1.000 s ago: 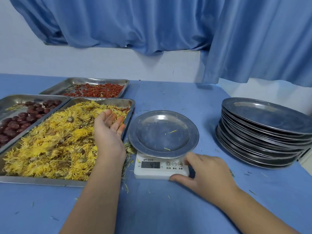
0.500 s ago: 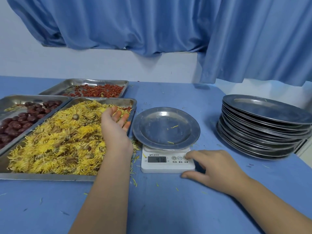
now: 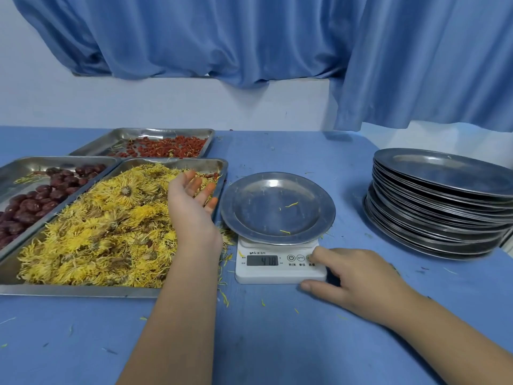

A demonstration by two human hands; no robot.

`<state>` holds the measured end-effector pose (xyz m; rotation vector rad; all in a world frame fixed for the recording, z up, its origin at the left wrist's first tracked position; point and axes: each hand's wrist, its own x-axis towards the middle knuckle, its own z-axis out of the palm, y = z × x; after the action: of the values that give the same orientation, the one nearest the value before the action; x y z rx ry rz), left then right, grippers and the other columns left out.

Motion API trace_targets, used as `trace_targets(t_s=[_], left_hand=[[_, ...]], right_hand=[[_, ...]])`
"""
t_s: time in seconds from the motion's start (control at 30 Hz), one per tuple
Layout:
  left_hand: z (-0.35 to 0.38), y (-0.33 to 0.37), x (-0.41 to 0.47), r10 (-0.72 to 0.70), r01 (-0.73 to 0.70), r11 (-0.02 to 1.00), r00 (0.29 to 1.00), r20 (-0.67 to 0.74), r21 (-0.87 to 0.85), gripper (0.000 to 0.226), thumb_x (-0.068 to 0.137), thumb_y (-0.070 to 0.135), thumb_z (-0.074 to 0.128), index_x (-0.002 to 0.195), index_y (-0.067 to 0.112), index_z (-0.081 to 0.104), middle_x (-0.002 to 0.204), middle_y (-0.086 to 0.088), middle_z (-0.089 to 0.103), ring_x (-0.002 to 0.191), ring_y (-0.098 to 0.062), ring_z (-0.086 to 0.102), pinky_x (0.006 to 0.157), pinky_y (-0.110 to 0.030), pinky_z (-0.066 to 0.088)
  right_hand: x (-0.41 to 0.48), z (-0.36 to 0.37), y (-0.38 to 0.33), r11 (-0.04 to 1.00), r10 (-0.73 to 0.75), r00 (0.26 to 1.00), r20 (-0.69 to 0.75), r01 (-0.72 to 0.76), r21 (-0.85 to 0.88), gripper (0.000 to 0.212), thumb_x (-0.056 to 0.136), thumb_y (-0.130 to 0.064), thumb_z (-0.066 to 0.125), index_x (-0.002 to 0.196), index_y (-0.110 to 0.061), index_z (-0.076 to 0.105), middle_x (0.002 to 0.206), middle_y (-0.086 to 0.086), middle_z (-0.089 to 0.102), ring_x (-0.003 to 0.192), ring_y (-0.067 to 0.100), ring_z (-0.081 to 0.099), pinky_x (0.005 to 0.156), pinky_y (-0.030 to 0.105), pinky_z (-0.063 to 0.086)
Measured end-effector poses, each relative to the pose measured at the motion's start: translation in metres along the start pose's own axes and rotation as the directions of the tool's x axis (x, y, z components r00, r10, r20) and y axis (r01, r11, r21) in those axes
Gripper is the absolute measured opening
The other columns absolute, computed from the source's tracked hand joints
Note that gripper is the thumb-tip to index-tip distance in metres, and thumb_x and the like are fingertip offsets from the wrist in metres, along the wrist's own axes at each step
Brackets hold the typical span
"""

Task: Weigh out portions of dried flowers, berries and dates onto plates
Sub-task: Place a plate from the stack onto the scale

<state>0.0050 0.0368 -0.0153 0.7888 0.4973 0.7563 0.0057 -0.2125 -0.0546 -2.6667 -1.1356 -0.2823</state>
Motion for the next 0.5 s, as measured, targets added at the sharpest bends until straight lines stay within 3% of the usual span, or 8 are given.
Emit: trace_targets(t_s=[0.2, 0.3, 0.37, 0.5], left_hand=[[0.0, -0.002, -0.007, 0.06, -0.061, 0.996, 0.998, 0.027, 0.063, 0.024, 0.092, 0.035, 0.048, 0.105, 0.025, 0.065, 0.109, 0.006, 0.068, 0.092, -0.011, 0.069, 0.073, -0.029, 0.047], [-0.001, -0.001, -0.012, 0.114, -0.12, 0.985, 0.992, 0.054, 0.126, 0.019, 0.091, 0.034, 0.05, 0.101, 0.028, 0.065, 0.108, 0.009, 0.068, 0.094, -0.01, 0.069, 0.075, -0.03, 0.047], [-0.001, 0.0, -0.016, 0.172, -0.183, 0.965, 0.983, 0.071, 0.186, 0.015, 0.091, 0.034, 0.051, 0.097, 0.032, 0.065, 0.104, 0.012, 0.067, 0.095, -0.009, 0.066, 0.074, -0.029, 0.046], [-0.003, 0.0, -0.024, 0.375, -0.427, 0.843, 0.902, 0.213, 0.327, 0.013, 0.093, 0.026, 0.051, 0.097, 0.033, 0.062, 0.091, 0.012, 0.063, 0.07, 0.004, 0.055, 0.058, -0.014, 0.045]], right_hand=[[0.0, -0.003, 0.002, 0.998, -0.041, 0.997, -0.062, 0.038, -0.054, 0.051, 0.078, -0.075, 0.03, 0.098, -0.036, 0.056, 0.058, -0.025, 0.036, 0.053, 0.001, 0.037, 0.049, 0.016, 0.026], [0.002, -0.01, -0.002, 0.999, -0.049, 0.966, -0.252, 0.043, -0.03, 0.038, 0.083, -0.058, 0.042, 0.081, -0.026, 0.062, 0.054, -0.031, 0.024, 0.052, 0.0, 0.029, 0.046, 0.009, 0.021], [0.003, -0.013, -0.004, 0.999, -0.036, 0.933, -0.359, 0.041, 0.006, 0.034, 0.084, -0.049, 0.046, 0.068, -0.021, 0.056, 0.051, -0.025, 0.025, 0.05, 0.001, 0.027, 0.043, 0.013, 0.021], [0.012, -0.012, -0.009, 0.987, -0.062, 0.837, -0.544, 0.133, 0.094, 0.036, 0.086, -0.034, 0.049, 0.056, -0.017, 0.04, 0.053, -0.015, 0.028, 0.045, 0.01, 0.028, 0.044, 0.022, 0.027]])
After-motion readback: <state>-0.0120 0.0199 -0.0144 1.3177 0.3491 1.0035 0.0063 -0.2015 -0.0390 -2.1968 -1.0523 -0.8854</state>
